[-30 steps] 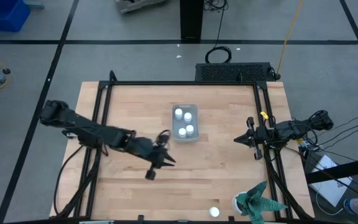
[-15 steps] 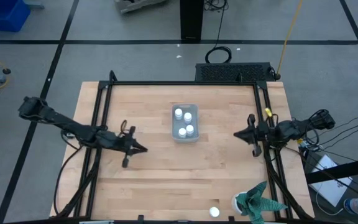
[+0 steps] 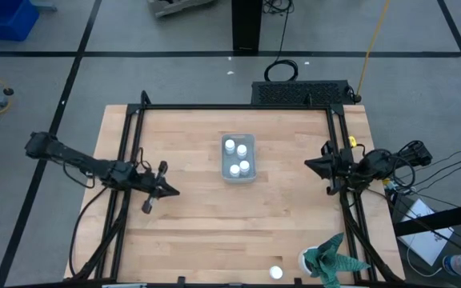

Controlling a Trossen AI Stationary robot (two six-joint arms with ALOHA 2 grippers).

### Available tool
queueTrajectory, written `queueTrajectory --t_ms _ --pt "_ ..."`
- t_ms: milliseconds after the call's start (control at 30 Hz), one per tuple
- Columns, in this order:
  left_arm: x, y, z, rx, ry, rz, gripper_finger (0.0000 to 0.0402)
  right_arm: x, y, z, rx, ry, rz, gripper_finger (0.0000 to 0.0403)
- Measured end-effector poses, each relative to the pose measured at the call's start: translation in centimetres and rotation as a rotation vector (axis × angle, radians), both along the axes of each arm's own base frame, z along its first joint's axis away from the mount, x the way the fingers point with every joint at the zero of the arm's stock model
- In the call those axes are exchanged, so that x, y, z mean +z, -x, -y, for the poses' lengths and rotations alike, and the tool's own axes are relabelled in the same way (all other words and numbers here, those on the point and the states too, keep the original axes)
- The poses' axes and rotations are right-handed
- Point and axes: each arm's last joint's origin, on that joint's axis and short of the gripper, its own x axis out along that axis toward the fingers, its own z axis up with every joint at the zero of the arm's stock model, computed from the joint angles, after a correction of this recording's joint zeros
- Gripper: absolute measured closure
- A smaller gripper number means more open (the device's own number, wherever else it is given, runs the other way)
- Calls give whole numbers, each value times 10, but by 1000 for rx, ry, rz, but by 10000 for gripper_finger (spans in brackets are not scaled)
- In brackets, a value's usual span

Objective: Pick and place pill bottles into a basket
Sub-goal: Put the white pill bottle into the gray bin

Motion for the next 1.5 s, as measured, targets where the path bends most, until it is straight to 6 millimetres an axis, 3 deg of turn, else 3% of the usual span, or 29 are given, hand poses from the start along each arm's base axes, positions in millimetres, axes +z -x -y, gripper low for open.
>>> queueTrajectory --t_ms 100,433,567,733,933,1133,1300,1500 --pt "9 6 -1 -88 -5 94 373 2 0 0 7 -41 19 398" --pt "9 19 -11 -10 32 86 349 2 -25 -15 181 56 -12 392" --pt "5 22 -12 26 23 57 350 0 -45 -22 188 20 -126 348" --pt "10 26 -13 32 54 106 350 20 -82 -36 225 30 -232 262" --pt "7 26 -14 35 77 74 350 51 -145 -61 274 79 -579 180" --pt "10 27 -12 -18 83 101 350 75 -197 -92 280 140 -996 148" --pt "5 27 -13 -3 91 47 350 86 -215 -127 250 94 -1247 153" --pt "5 27 -13 0 88 48 350 84 -216 -177 245 -12 -1303 153"
